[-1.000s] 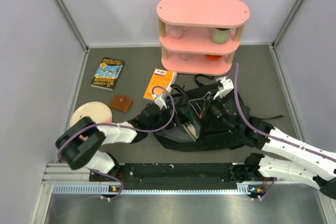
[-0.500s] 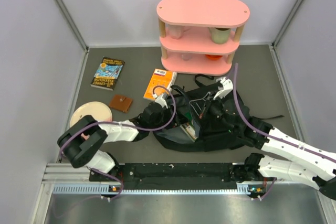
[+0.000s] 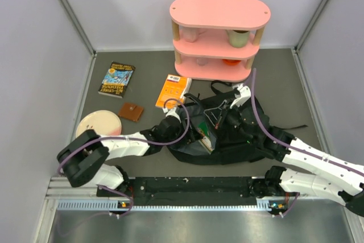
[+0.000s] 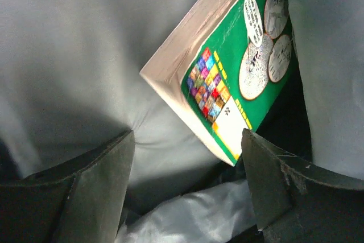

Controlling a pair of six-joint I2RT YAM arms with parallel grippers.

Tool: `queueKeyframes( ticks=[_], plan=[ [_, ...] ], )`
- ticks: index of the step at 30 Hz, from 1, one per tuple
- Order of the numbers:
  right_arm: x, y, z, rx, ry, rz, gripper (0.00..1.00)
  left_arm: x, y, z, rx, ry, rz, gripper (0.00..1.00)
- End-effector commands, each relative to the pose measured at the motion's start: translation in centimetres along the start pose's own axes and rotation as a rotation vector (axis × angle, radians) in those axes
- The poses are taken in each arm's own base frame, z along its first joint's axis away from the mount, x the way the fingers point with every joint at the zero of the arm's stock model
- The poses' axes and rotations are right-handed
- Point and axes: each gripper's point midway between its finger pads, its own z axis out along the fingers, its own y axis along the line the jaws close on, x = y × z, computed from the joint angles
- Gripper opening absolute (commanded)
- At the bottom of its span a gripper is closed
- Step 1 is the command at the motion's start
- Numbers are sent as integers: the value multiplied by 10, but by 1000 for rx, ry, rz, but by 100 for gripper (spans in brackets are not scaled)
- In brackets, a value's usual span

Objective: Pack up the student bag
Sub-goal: Place the book in the student bag.

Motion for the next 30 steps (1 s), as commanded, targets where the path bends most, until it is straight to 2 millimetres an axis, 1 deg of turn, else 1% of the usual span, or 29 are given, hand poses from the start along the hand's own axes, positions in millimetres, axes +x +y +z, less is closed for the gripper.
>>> queueKeyframes(
  ticks=[1, 2, 3, 5, 6, 7, 8, 9, 10, 11, 12, 15, 18, 19, 20, 21, 23, 24, 25, 26, 28, 29, 30],
  plan=[
    [-20, 14, 0, -58, -61, 45, 0, -4, -28, 22, 101, -5, -32, 79],
    [-19, 14, 0, -59, -60, 47, 0, -5, -33, 26, 125, -5, -33, 78],
    [-18, 14, -1, -61, -55, 49, 0, -3, -31, 34, 119, 7, -35, 77],
    [-17, 14, -2, -63, -55, 54, 0, -13, -50, 41, 173, -20, -22, 74],
    [-16, 13, -3, -62, -53, 54, 0, -14, -51, 47, 170, -17, -18, 73],
    [-15, 12, -4, -59, -49, 56, 0, -21, -63, 49, 192, -29, -9, 72],
    [-16, 12, -5, -60, -53, 59, 0, -22, -66, 52, 189, -27, -1, 72],
    [-14, 11, -5, -59, -49, 61, 0, -23, -64, 58, 172, -23, 3, 71],
    [-14, 11, -6, -59, -49, 64, 0, -29, -74, 60, 183, -39, 15, 71],
    [-13, 11, -6, -61, -46, 63, 0, -32, -73, 63, 183, -44, 15, 71],
    [-12, 9, -6, -59, -46, 63, 0, -35, -79, 66, 213, -59, 20, 71],
    [-10, 8, -7, -58, -41, 69, 0, -46, -83, 73, 236, -86, 9, 72],
    [-8, 8, -7, -58, -39, 72, 0, -52, -100, 74, 326, -93, 24, 76],
    [-7, 8, -7, -57, -38, 73, 0, -52, -104, 74, 353, -90, 40, 77],
    [-7, 6, -7, -51, -39, 71, 0, -47, -107, 73, 376, -64, 52, 77],
    [-7, 5, -6, -44, -38, 71, 0, -46, -108, 72, 383, -60, 52, 77],
    [-12, 0, -7, -19, -62, 77, 0, -45, -107, 65, 390, -58, 47, 76],
    [-6, -7, -7, 11, -43, 66, 0, -40, -96, 62, 367, -52, 42, 77],
    [-8, -9, -7, 26, -52, 63, 0, -37, -88, 60, 343, -51, 45, 78],
    [-9, -17, -7, 64, -62, 58, 0, -39, -89, 51, 343, -61, 50, 79],
    [-8, -27, -6, 116, -56, 53, 0, -30, -67, 44, 279, -52, 58, 80],
    [-11, -32, -6, 144, -67, 50, 0, -33, -70, 33, 292, -66, 65, 81],
    [-13, -37, -6, 169, -73, 66, 0, -28, -57, 29, 262, -67, 79, 81]
  ],
)
